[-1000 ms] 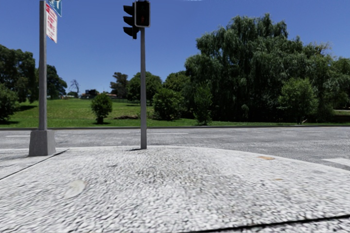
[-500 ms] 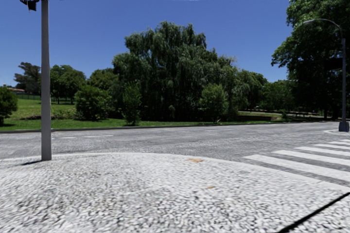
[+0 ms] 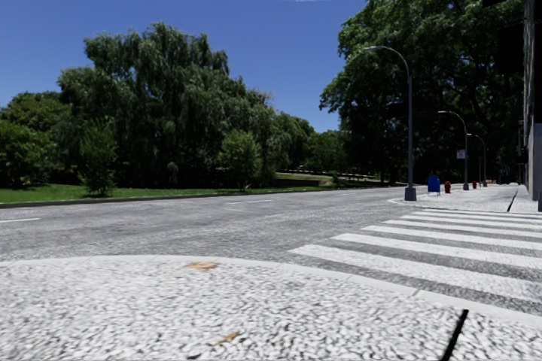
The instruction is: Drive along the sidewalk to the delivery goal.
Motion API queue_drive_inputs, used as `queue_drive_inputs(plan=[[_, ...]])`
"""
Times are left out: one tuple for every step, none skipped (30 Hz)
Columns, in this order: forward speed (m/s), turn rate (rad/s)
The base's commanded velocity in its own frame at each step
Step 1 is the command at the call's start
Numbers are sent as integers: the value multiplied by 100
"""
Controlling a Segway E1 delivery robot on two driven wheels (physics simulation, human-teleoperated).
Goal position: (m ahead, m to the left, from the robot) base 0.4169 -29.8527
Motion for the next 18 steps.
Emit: queue_drive_inputs(plan=[[133,-62],[133,-61],[133,-61],[134,-61],[135,-61],[136,-61],[137,-61],[138,-61],[138,-61],[138,-61],[138,-61],[141,-61],[141,-61],[142,-61],[143,-62],[143,-62],[144,-62],[144,-62]])
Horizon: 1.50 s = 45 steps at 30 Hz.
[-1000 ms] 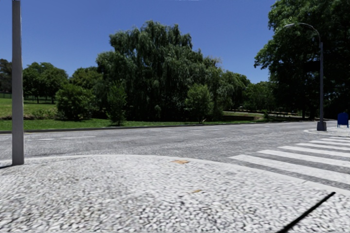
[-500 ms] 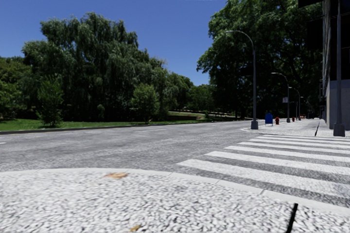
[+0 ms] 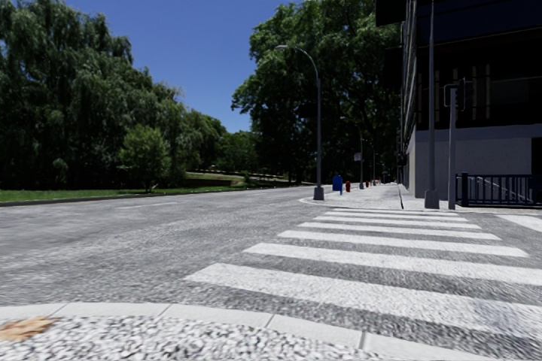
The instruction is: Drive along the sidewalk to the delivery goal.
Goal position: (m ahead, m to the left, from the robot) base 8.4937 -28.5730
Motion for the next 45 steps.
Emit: queue_drive_inputs(plan=[[145,-62],[145,-63],[146,-63],[146,-63],[146,-63],[147,-63],[147,-63],[147,-64],[147,-64],[147,-64],[147,-64],[147,-64],[147,-64],[147,-64],[147,-64],[147,-64],[147,-64],[147,-64],[147,-64],[147,-64],[147,-64],[147,-62],[147,-51],[147,-51],[147,0],[147,0],[146,0],[146,0],[146,0],[146,0],[146,0],[146,0],[146,0],[146,0],[146,0],[146,0],[146,0],[146,0],[146,0],[146,0],[146,5],[146,10],[146,12],[146,12],[146,14]])
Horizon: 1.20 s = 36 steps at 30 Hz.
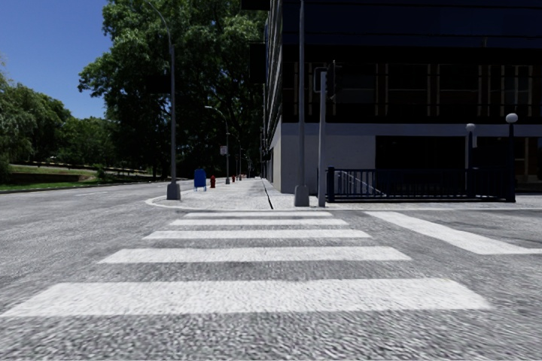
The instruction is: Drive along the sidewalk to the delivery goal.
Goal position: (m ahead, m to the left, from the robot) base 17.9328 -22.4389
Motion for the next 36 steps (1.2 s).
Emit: queue_drive_inputs(plan=[[146,16],[146,18],[146,18],[146,18],[146,19],[146,20],[146,20],[146,20],[146,20],[146,20],[146,20],[146,21],[146,21],[146,23],[146,23],[146,18],[200,0],[200,0],[200,0],[200,0],[200,0],[200,0],[200,0],[200,0],[200,0],[200,0],[200,0],[200,0],[200,0],[200,0],[200,0],[200,0],[200,0],[200,0],[200,0],[200,0]])
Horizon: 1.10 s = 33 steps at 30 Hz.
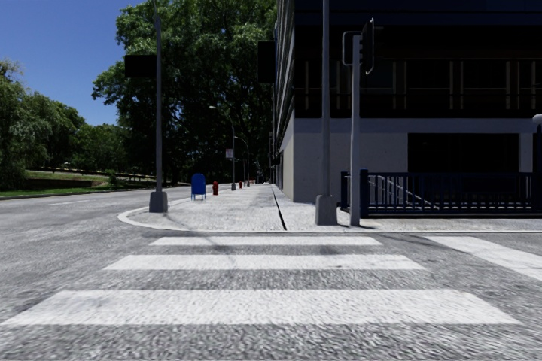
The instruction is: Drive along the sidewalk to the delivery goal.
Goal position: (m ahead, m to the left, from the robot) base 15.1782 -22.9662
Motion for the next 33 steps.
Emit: queue_drive_inputs(plan=[[200,0],[200,0],[200,0],[200,0],[200,0],[200,0],[200,0],[200,0],[200,0],[200,0],[200,0],[200,0],[200,0],[200,0],[200,0],[200,0],[200,0],[200,0],[200,0],[200,0],[200,0],[200,0],[200,0],[200,0],[200,0],[200,0],[200,0],[200,0],[200,0],[200,0],[200,0],[200,0],[200,0]])
